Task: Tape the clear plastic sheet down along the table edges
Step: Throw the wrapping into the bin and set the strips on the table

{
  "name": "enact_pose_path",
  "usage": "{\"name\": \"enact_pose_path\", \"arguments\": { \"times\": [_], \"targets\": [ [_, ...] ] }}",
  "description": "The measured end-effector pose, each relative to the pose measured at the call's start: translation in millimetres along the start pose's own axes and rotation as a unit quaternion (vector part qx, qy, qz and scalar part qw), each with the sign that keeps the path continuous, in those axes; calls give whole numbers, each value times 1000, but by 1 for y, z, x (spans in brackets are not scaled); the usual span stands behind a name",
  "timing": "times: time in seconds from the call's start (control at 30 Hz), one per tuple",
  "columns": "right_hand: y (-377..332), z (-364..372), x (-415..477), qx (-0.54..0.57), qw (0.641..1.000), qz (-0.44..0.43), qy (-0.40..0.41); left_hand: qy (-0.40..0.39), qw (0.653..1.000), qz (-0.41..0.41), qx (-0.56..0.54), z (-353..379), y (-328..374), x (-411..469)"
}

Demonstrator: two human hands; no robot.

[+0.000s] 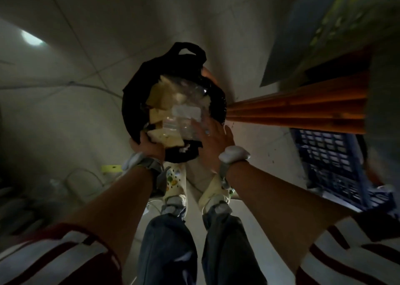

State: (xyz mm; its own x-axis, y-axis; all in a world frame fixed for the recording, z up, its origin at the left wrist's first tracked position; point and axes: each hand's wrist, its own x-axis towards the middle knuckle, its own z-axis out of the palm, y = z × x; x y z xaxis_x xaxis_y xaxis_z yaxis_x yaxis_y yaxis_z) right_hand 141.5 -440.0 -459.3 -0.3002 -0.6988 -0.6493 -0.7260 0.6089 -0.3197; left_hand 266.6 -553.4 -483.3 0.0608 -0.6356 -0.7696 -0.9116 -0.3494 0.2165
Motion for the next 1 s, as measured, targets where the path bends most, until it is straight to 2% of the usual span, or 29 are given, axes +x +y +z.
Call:
{"name": "enact_pose_path", "arguments": {
  "times": [0.07,0.17,0.3,0.43,0.5,0.57,0.63,0.67,0.77,0.83,0.9,0.93,1.0],
  "targets": [
    [8,5,4,-51,995,0,-83,-12,999,32,-17,2,-7,0],
    [9,1,4,-57,989,20,-138,-39,997,61,5,-10,-15,-2],
    [2,-21,-13,-15,992,44,-117,-52,994,85,44,-33,-7,-20],
    [-7,-62,-51,0,994,62,-89,-114,982,113,100,-69,19,-64],
    [-13,-79,-69,34,993,72,-88,-105,980,124,117,-84,30,-83],
    [-26,-113,-102,54,995,68,-53,-114,973,152,132,-111,48,-121],
    [-41,-162,-145,40,998,49,14,-105,963,208,134,-144,75,-171],
    [-47,-170,-148,30,998,41,21,-99,960,220,140,-148,83,-179],
    [-69,-229,-204,55,993,13,102,-81,934,310,160,-181,121,-243],
    [-81,-260,-250,76,984,-7,159,-89,925,356,98,-198,141,-285],
    [-82,-279,-286,102,973,-13,205,-61,907,415,36,-204,158,-310],
    [-78,-284,-304,112,968,-4,223,-42,894,444,34,-205,166,-321],
    [-60,-290,-359,137,948,54,282,-16,841,538,45,-198,187,-361]
  ]
}}
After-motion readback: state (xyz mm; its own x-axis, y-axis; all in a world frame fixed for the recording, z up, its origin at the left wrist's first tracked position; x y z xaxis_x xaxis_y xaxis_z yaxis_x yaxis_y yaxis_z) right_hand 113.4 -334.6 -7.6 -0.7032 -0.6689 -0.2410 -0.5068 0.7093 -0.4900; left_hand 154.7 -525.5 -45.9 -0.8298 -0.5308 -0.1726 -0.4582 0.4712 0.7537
